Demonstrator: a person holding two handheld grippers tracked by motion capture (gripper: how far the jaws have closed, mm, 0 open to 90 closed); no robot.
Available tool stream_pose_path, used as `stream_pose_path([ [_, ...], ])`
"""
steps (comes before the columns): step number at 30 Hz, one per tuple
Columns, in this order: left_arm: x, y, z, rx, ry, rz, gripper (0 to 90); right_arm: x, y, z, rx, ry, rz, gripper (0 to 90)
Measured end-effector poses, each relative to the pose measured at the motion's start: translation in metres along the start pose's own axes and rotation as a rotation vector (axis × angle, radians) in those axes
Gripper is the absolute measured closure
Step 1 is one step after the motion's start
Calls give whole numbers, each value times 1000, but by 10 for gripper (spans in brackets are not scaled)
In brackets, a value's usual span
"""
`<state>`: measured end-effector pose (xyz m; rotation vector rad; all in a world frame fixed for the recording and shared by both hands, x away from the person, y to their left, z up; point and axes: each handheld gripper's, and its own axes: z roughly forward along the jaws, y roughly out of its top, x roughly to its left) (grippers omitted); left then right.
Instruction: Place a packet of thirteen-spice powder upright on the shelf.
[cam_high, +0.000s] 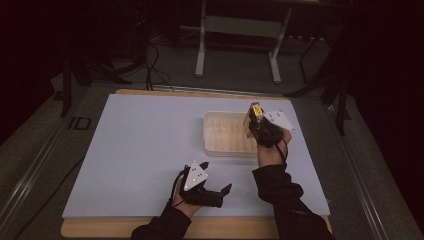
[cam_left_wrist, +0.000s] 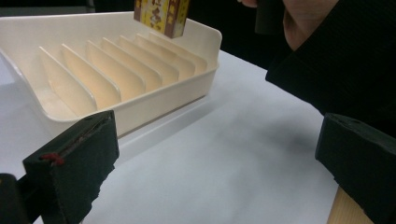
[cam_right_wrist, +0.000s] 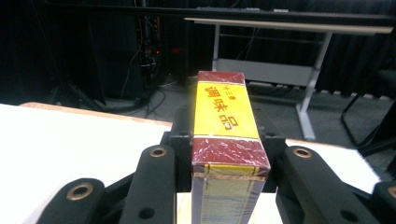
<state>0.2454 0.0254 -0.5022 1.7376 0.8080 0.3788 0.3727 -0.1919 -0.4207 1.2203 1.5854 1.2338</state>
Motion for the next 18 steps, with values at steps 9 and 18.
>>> stream_pose_path([
  [9,0,0,1,10,0,3,4,-2,-9,8,25,-22,14,678],
  [18,0,0,1,12,-2,-1,4,-3,-18,12,42,-27,23,678],
])
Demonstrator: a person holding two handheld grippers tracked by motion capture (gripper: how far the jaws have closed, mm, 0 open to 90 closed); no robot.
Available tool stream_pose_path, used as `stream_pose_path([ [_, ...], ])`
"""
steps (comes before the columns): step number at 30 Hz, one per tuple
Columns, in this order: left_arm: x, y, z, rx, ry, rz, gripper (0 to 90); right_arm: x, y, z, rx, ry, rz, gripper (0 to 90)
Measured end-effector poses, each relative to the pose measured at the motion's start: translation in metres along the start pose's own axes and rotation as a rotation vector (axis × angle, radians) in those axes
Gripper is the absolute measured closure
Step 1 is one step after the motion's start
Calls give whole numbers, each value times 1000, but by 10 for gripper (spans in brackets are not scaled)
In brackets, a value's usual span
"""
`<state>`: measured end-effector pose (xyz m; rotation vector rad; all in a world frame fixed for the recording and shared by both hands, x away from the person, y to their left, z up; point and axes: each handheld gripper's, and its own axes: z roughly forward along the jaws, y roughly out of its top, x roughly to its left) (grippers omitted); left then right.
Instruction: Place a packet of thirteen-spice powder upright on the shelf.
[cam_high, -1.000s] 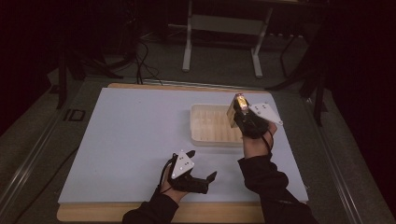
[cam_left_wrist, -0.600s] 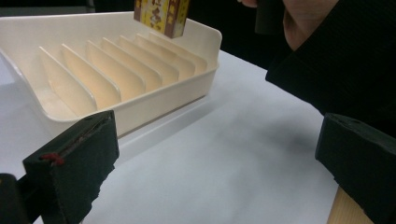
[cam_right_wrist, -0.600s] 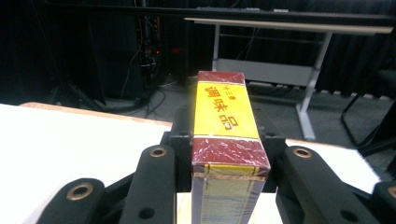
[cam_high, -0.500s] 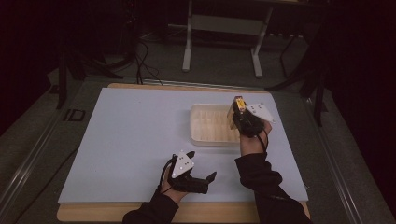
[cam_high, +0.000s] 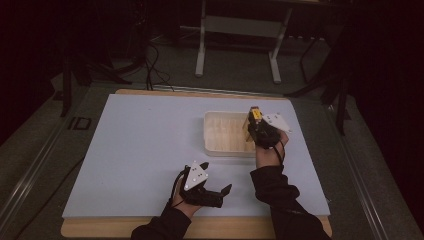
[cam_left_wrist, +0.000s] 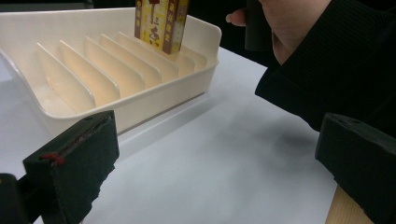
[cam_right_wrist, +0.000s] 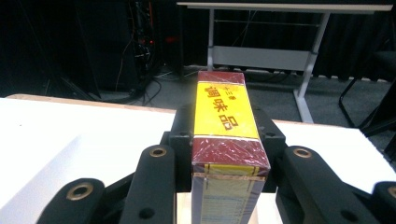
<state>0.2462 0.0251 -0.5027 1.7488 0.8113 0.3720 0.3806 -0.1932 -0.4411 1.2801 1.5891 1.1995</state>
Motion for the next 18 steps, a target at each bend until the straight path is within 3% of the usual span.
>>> stream_pose_path([
  [7,0,0,0,3,-1,-8,4,2,-4,1,2,-16,-13,678],
  [18,0,0,0,5,-7,-9,4,-1,-7,3,8,-44,35,677],
])
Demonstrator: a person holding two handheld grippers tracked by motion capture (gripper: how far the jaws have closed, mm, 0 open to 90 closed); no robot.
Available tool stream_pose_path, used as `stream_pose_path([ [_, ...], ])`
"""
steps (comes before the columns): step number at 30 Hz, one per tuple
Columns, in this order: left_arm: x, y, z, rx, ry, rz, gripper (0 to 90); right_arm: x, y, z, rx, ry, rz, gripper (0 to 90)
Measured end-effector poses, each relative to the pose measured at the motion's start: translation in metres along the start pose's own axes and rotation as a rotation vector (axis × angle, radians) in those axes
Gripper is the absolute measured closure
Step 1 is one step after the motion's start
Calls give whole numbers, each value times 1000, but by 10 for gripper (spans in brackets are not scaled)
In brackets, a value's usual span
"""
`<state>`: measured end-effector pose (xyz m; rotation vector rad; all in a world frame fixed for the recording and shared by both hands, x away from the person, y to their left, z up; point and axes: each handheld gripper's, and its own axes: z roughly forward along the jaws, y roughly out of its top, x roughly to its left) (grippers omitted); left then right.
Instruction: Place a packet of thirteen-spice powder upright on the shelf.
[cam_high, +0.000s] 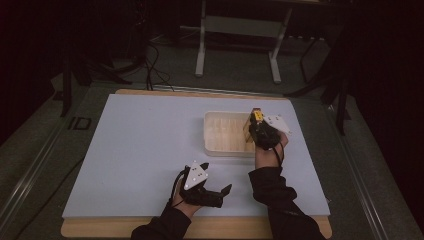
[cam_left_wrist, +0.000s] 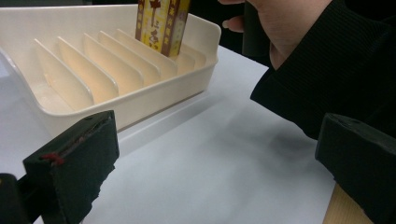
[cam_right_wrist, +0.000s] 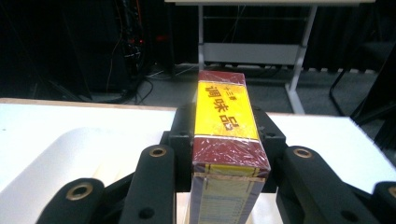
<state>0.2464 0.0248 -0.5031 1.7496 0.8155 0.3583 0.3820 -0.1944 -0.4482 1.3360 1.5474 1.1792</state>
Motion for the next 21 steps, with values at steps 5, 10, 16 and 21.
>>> stream_pose_path([
  [5,0,0,0,5,-1,2,4,6,-5,5,6,-8,-23,678],
  [10,-1,-1,1,5,-1,1,4,7,-9,10,20,-14,-4,678],
  [16,-1,-1,1,7,1,6,4,9,-16,14,28,-22,-9,677],
  [21,-2,-2,3,24,5,18,4,11,-19,15,28,-25,-18,677],
])
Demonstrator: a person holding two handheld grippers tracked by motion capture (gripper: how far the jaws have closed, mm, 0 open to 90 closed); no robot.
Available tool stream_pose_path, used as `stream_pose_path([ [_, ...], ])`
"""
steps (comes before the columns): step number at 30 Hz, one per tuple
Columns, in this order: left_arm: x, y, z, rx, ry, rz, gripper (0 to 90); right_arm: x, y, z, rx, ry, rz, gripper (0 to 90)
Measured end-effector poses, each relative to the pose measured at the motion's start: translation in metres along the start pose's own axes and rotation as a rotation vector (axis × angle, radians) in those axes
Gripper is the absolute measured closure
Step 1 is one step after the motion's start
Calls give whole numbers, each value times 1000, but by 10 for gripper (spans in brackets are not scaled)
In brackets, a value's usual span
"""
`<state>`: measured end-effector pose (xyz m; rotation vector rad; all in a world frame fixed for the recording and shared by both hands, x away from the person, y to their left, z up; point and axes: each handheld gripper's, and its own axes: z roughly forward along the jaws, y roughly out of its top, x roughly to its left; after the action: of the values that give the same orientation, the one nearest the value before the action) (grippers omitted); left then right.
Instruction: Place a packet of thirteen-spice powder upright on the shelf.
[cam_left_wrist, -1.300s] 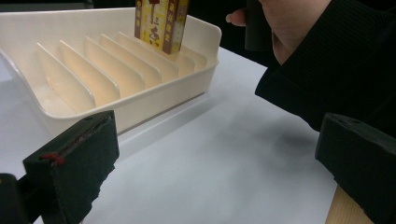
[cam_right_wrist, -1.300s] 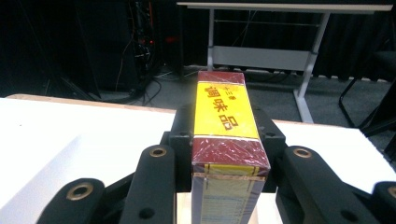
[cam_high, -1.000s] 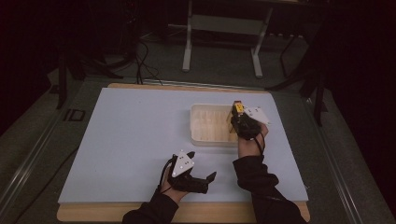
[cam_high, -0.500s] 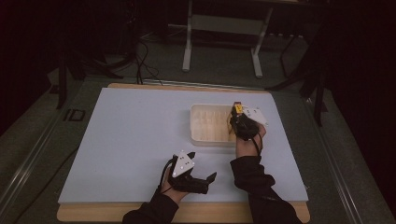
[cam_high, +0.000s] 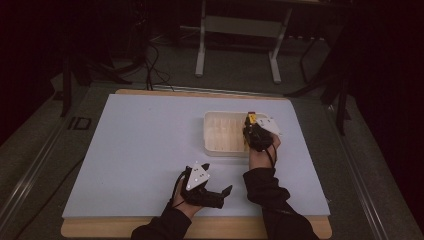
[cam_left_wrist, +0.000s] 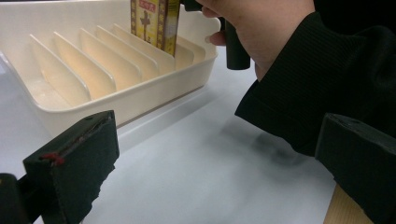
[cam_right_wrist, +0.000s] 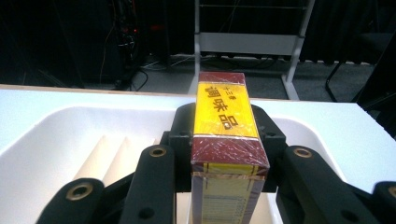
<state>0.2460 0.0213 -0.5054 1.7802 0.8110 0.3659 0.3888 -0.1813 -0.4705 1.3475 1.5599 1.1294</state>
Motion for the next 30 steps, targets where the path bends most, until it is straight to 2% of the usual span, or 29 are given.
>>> stream_pose_path([
  [11,1,0,0,-7,-1,-8,4,2,-10,4,14,-10,-3,676],
  [17,1,1,-1,-9,-2,-11,5,1,-21,10,60,-7,-4,672],
  [18,1,1,-1,-9,-3,-12,5,1,-22,10,53,-3,1,672],
  [24,1,1,-1,-9,-2,-13,5,1,-21,10,63,4,-2,657],
  [27,2,1,-1,-9,-2,-14,5,0,-19,10,78,23,-5,628],
  [30,3,2,-2,-8,-1,-11,5,-2,-17,11,93,64,-16,533],
])
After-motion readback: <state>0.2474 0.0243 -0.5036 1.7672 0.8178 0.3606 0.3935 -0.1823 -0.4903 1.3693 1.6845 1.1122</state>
